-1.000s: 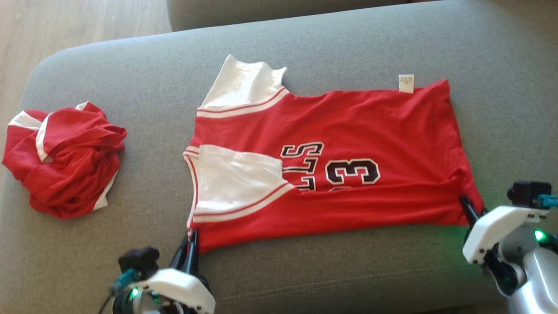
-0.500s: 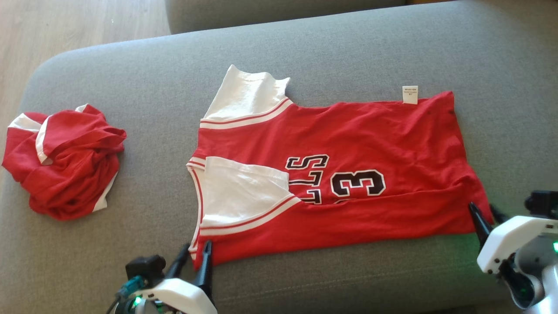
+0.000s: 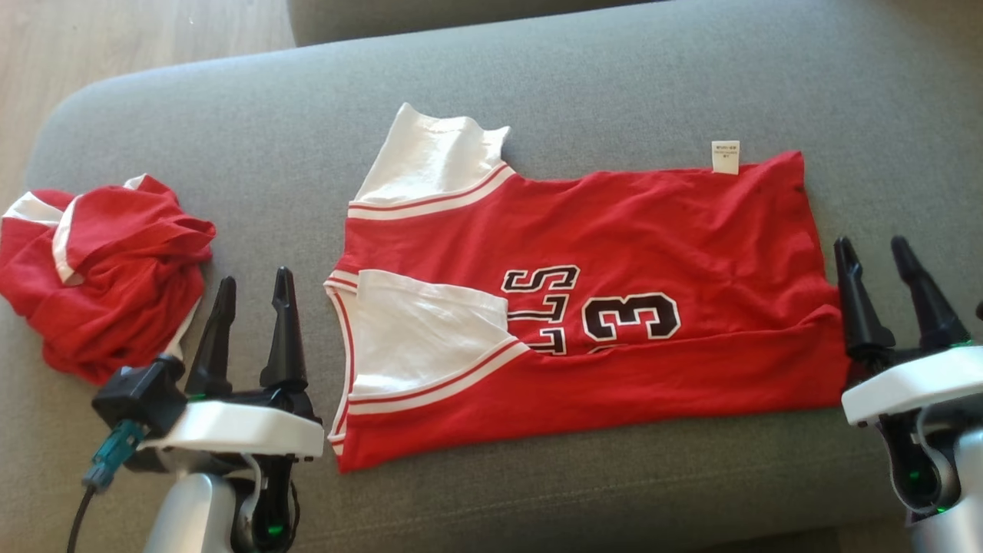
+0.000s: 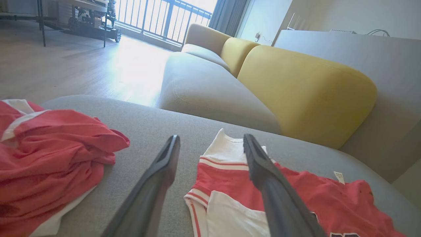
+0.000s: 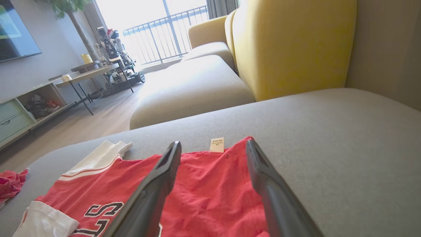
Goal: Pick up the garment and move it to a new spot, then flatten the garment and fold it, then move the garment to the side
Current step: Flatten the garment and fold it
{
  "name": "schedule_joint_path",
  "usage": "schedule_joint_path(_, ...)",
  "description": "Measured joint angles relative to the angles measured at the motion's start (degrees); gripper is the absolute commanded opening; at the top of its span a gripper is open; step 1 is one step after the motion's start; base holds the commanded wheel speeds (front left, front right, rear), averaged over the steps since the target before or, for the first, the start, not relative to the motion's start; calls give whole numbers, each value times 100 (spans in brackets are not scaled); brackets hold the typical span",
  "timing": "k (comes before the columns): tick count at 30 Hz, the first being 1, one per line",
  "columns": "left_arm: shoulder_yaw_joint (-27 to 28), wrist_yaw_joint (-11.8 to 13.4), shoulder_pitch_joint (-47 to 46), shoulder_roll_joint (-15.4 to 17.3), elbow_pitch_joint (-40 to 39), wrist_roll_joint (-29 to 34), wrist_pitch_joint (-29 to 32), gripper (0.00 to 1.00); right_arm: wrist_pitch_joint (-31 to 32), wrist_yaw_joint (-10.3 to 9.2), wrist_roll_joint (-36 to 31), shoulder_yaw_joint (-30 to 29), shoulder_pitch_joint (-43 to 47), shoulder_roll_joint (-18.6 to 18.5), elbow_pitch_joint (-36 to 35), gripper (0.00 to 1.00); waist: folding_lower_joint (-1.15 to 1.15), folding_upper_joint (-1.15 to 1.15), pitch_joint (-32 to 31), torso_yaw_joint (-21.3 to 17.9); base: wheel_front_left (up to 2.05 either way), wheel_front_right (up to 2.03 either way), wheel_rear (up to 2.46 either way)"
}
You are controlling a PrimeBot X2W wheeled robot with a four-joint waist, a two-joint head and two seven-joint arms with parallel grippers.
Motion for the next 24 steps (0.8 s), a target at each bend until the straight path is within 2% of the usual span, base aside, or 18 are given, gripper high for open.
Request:
schedule_joint_path(2, -12, 13, 0, 0, 0, -19, 0, 100, -153, 0, -1, 59, 1, -23, -37, 100, 0, 0, 28, -18, 0, 0, 0)
schedule_joint_path(6, -238, 263, -174, -9, 229, -75, 0, 100, -500, 0, -145, 330, -3, -29, -133, 100, 0, 0, 179, -121, 0, 0, 0)
schedule_joint_path(12, -508, 601, -1050, -38, 1373, 447, 0, 100, -667, -1, -490, 524, -55, 69, -302, 100, 0, 0, 517, -357, 0, 0, 0)
schedule_joint_path(19, -469, 664, -2527, -1, 2488, 677, 1, 100, -759, -1, -500, 589, -430, 430, -735, 100, 0, 0, 1057, -709, 0, 0, 0)
schedule_joint_path(24, -470, 662, -3484, 255, 3301, 873, 115, 100, -767, -1, -447, 622, -501, 527, -833, 100, 0, 0, 1378, -1024, 0, 0, 0)
